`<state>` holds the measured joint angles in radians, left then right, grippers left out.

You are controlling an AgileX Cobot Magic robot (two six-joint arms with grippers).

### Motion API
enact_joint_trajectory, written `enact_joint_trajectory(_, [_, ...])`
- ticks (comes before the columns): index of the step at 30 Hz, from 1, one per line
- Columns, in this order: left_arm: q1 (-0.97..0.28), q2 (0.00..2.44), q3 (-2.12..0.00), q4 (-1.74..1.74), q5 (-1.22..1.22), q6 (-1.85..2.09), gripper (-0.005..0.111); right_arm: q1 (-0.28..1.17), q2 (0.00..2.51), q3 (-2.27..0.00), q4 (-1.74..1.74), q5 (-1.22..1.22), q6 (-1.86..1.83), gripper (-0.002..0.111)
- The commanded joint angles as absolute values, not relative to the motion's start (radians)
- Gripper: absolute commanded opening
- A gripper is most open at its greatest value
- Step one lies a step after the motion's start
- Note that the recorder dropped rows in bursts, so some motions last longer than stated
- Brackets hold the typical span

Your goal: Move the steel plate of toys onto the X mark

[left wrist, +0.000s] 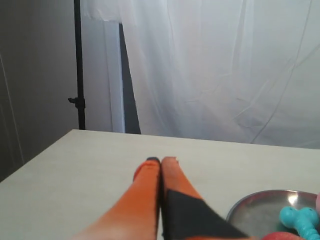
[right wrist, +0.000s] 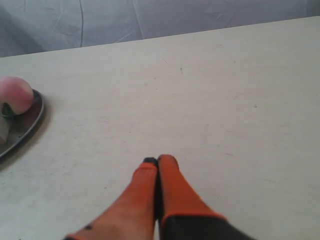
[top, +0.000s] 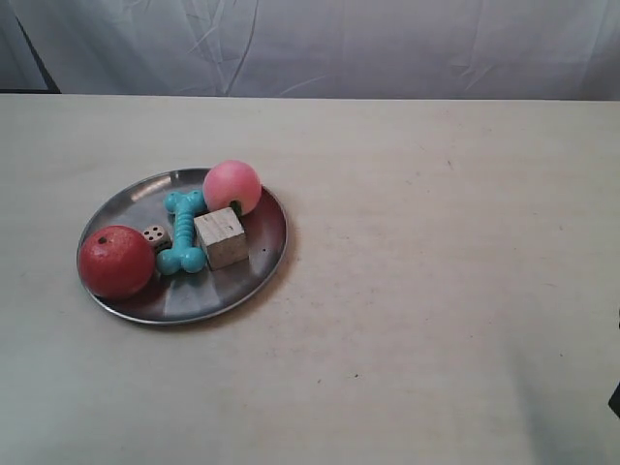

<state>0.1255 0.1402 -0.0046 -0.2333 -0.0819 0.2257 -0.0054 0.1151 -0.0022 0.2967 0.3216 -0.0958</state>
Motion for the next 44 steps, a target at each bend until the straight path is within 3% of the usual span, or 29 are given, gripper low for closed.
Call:
enact_joint_trajectory(1, [0.118, 0.035, 0.000, -0.230, 0.000, 0.219, 0.000, -0.010, 0.111, 0.000, 0.300, 0.318, -0.101, 0.000])
enact_joint_trajectory(44, [0.118, 0.025, 0.000, -0.230, 0.000, 0.219, 0.000, -0.010, 0.111, 0.000, 0.301, 0.314, -0.101, 0.000])
